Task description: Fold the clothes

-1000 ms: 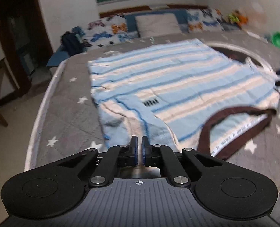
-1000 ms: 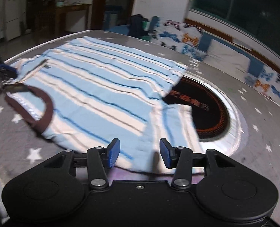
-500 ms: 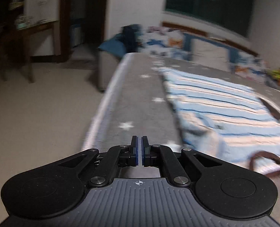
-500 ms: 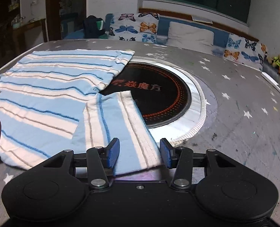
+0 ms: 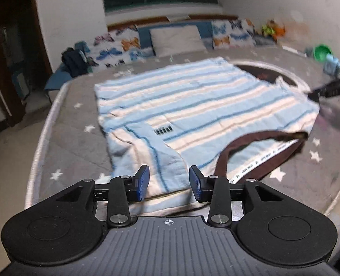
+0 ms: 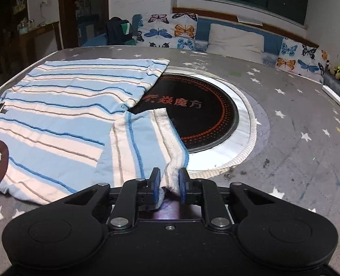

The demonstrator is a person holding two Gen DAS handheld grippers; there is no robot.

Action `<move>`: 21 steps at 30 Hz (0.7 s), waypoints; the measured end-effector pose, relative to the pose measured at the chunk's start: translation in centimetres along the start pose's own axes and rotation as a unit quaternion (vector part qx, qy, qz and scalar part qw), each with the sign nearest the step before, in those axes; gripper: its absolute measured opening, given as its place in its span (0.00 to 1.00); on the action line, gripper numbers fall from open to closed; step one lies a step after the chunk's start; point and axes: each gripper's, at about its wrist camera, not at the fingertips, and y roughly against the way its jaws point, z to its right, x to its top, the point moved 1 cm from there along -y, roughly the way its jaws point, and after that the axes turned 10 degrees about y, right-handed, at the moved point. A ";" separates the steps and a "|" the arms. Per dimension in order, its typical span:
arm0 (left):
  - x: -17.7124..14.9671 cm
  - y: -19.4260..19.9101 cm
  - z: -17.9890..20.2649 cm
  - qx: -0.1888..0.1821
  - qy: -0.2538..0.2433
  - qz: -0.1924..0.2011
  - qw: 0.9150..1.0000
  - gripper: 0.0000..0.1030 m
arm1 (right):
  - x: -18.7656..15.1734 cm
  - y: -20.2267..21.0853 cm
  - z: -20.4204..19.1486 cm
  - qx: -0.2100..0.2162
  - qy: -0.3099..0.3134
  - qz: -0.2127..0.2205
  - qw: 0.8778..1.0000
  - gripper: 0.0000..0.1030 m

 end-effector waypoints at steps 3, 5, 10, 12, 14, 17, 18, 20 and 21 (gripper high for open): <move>-0.2 -1.4 0.2 0.006 0.004 -0.020 1.000 0.38 | -0.2 0.1 0.3 -0.002 -0.003 0.002 1.000 0.25; -0.4 -1.9 0.4 0.008 0.005 -0.021 1.000 0.38 | -0.4 0.2 0.5 -0.004 -0.005 0.003 1.000 0.30; 0.0 -2.2 0.4 0.001 0.018 -0.022 1.000 0.14 | -0.7 0.0 1.0 -0.008 -0.013 0.006 1.000 0.41; 0.2 -2.0 0.2 0.012 0.022 -0.014 1.000 0.08 | -0.8 0.0 1.0 -0.009 -0.015 0.007 1.000 0.42; 0.3 -1.6 -0.3 0.020 0.033 -0.004 0.999 0.06 | -0.8 0.1 1.0 -0.009 -0.015 0.008 1.000 0.44; 0.8 0.0 -1.8 0.039 0.062 0.024 0.997 0.06 | -0.9 0.1 1.0 -0.010 -0.011 0.008 1.000 0.46; 1.0 0.5 -2.3 0.047 0.069 0.034 0.996 0.05 | -0.9 0.1 1.0 -0.011 -0.010 0.007 1.000 0.46; 1.3 1.5 -3.6 0.068 0.085 0.055 0.993 0.05 | -0.9 0.1 1.0 -0.012 -0.008 0.007 1.000 0.47; 1.5 1.9 -4.4 0.078 0.095 0.062 0.990 0.05 | -0.9 0.1 1.0 -0.013 -0.008 0.007 1.000 0.48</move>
